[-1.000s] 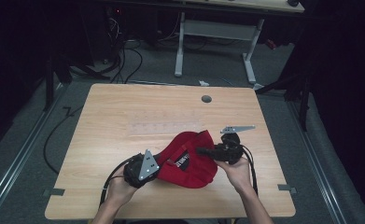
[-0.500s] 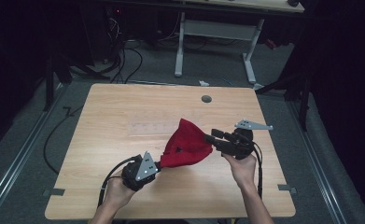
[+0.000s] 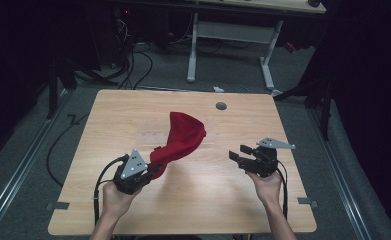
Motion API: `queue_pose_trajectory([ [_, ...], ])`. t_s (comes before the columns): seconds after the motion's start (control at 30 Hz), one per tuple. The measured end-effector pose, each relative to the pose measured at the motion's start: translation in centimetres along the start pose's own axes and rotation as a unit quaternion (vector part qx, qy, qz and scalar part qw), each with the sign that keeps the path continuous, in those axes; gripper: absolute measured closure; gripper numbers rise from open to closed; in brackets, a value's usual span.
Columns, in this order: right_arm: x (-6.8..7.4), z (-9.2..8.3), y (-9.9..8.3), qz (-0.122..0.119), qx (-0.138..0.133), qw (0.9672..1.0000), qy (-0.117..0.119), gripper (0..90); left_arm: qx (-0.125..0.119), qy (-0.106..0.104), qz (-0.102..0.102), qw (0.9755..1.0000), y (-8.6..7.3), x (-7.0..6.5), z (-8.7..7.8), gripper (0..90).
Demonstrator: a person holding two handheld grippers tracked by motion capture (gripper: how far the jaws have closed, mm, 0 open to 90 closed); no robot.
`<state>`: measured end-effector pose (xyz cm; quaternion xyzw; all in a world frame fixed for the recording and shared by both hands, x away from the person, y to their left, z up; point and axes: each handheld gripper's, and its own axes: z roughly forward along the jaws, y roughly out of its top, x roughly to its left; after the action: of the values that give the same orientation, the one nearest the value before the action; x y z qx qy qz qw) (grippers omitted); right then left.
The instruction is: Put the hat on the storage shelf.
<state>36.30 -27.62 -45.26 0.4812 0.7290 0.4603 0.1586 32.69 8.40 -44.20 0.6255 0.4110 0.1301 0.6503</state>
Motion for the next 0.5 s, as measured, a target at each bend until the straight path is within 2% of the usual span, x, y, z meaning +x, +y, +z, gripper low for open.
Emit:
queue_pose_trajectory([
  [0.03,-0.3,0.6,-0.7,0.003,0.013,0.9999,-0.006,40.5,0.000,0.000,0.000,1.0000,0.0,0.0,0.0,84.7],
  [0.07,-0.6,1.2,-1.3,0.005,0.028,0.9995,-0.012,41.1,-0.003,0.006,-0.012,0.9999,0.2,0.6,0.0,84.7],
  [0.1,-0.8,1.9,-2.0,0.005,0.046,0.9986,-0.024,41.6,-0.003,0.006,-0.012,0.9999,0.2,0.6,0.0,84.7],
  [0.17,-1.2,2.7,-3.0,0.003,0.068,0.9969,-0.041,42.1,-0.010,0.010,-0.023,0.9996,0.4,1.2,0.0,84.7],
  [0.23,-1.5,3.3,-3.8,0.000,0.079,0.9954,-0.054,42.4,-0.016,0.013,-0.029,0.9994,0.6,1.6,0.1,84.7],
  [0.3,-1.8,3.9,-4.5,-0.007,0.088,0.9936,-0.071,42.4,-0.023,0.016,-0.046,0.9986,1.0,2.0,0.3,84.6],
  [0.37,-1.9,4.3,-4.9,-0.012,0.094,0.9917,-0.087,42.4,-0.027,0.020,-0.054,0.9980,1.6,2.4,0.3,84.6],
  [0.43,-1.9,4.6,-5.2,-0.017,0.099,0.9906,-0.092,42.4,-0.029,0.022,-0.056,0.9978,1.8,2.5,0.3,84.6],
  [0.5,-1.8,4.8,-5.4,-0.028,0.102,0.9889,-0.104,42.6,-0.040,0.026,-0.064,0.9968,2.7,3.0,0.5,84.6],
])
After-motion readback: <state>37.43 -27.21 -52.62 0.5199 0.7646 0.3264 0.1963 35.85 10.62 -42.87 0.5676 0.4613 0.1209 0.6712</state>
